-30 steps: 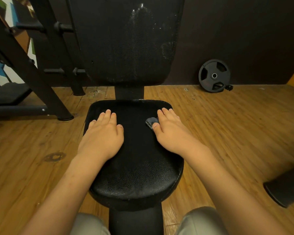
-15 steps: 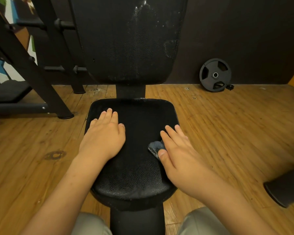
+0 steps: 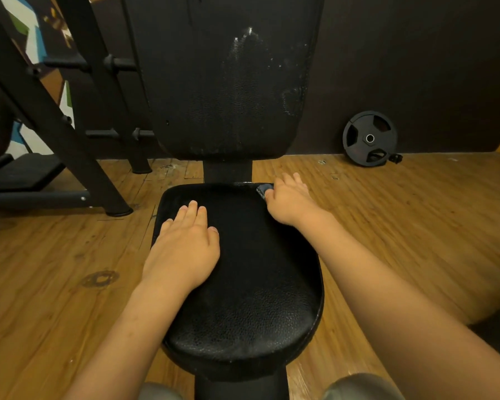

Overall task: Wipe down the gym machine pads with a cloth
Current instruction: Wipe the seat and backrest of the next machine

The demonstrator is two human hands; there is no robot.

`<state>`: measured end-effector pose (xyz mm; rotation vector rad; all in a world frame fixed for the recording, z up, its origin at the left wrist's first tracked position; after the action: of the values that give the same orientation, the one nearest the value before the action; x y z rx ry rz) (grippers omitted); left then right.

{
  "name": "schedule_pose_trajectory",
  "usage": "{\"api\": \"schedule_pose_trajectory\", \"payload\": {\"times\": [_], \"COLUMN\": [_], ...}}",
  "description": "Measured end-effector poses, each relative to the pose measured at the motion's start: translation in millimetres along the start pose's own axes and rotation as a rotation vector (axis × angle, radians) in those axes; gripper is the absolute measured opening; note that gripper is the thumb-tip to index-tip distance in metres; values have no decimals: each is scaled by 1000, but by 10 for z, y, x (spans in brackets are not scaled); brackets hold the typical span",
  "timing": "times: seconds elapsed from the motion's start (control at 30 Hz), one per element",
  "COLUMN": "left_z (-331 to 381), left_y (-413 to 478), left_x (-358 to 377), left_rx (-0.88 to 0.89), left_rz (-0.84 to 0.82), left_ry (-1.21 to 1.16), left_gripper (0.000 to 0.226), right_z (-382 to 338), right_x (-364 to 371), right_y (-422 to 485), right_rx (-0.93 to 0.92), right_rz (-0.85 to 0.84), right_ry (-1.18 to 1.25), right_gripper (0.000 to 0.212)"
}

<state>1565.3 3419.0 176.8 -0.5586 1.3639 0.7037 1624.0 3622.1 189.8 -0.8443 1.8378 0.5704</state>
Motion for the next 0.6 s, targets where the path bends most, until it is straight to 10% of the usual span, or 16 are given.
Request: {"api": "schedule_pose_trajectory", "payload": {"times": [0.6], "left_z": [261], "left_y": [-99], "left_x": [-61], "left_rx": [301], "left_rz": [-52], "left_ry": [-14], "left_gripper": [62], "right_z": [-311], "right_x": [110], "right_y": [176], "right_rx": [-268], "right_rz": [-194], "right_ry": [-34], "right_gripper": [59]}}
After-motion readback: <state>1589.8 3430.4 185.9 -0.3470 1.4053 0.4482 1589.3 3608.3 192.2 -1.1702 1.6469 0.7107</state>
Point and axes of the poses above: each hand's wrist, its own y-axis towards the middle knuckle, its own x-axis out of the palm, z = x × y, the point moved 7 cm from there along y, towards the middle knuckle, and after that the axes turned 6 degrees about y, right-handed, at the moved point
